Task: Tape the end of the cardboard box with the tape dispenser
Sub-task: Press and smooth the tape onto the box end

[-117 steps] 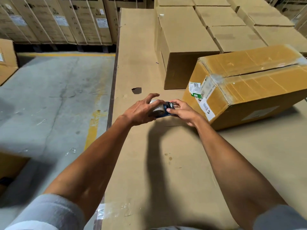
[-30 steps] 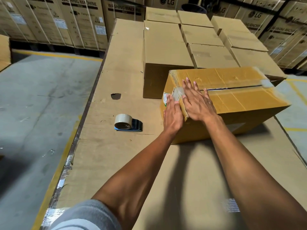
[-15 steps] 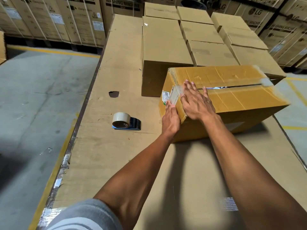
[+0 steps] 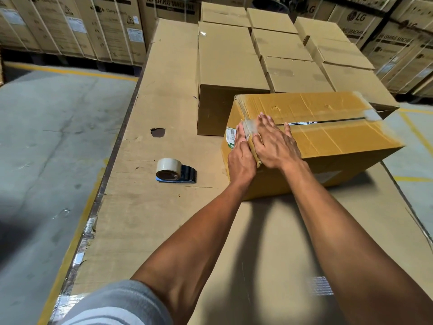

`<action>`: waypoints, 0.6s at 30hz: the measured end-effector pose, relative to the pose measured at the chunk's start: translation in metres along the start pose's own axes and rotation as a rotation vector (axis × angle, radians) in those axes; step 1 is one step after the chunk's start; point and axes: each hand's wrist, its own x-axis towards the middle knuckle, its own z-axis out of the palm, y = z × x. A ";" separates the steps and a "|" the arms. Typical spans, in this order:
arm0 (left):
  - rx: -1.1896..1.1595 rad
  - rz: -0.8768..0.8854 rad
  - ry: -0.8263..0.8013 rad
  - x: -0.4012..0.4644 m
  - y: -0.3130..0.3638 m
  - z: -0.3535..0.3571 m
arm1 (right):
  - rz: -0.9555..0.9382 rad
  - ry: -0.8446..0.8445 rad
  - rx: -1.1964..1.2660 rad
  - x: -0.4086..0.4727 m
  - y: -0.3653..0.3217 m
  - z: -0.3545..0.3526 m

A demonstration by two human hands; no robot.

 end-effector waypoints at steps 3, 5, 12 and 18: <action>-0.022 -0.046 -0.009 0.000 0.001 0.002 | 0.025 -0.001 -0.015 -0.001 0.000 0.000; -0.016 -0.188 -0.040 -0.003 -0.004 0.002 | 0.005 0.007 -0.030 -0.003 0.000 -0.001; -0.045 -0.129 -0.104 -0.004 0.012 -0.009 | -0.148 0.048 -0.064 -0.008 0.002 -0.004; -0.236 -0.039 -0.102 0.003 0.013 -0.006 | -0.122 0.010 -0.025 -0.008 0.001 -0.002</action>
